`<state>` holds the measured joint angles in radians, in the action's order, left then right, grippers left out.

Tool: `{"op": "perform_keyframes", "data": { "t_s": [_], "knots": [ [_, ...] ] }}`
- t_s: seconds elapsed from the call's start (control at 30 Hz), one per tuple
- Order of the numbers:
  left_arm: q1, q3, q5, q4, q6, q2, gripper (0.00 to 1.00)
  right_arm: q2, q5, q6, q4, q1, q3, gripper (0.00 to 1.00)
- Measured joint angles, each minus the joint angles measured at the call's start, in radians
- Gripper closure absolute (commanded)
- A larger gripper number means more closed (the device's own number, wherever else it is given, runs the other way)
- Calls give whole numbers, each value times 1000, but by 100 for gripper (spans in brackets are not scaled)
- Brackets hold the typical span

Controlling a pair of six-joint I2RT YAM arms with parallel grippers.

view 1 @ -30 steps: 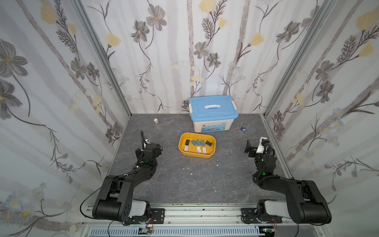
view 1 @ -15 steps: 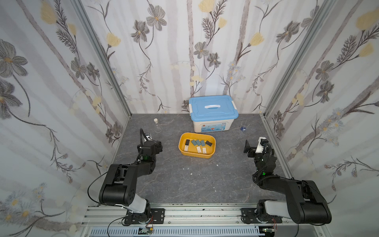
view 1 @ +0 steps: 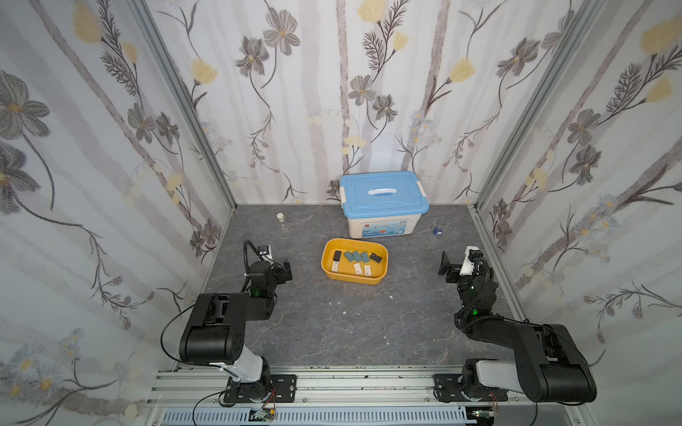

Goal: Put the eraser in the storage box
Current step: Reset both arms

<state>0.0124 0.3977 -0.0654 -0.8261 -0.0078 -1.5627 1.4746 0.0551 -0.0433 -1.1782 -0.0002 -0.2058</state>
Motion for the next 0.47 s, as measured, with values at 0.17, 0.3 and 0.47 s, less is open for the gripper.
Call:
{"op": "perform_keyframes", "data": {
  "t_s": [0.17, 0.3, 0.47],
  "knots": [
    [0, 0, 6, -2, 0, 0, 0, 0, 0, 0, 0, 0, 0, 0],
    [0, 0, 6, -6, 0, 0, 0, 5, 0, 0, 1, 0, -7, 0],
    [0, 0, 6, -7, 0, 0, 0, 4, 0, 0, 1, -1, -8, 0]
  ]
}}
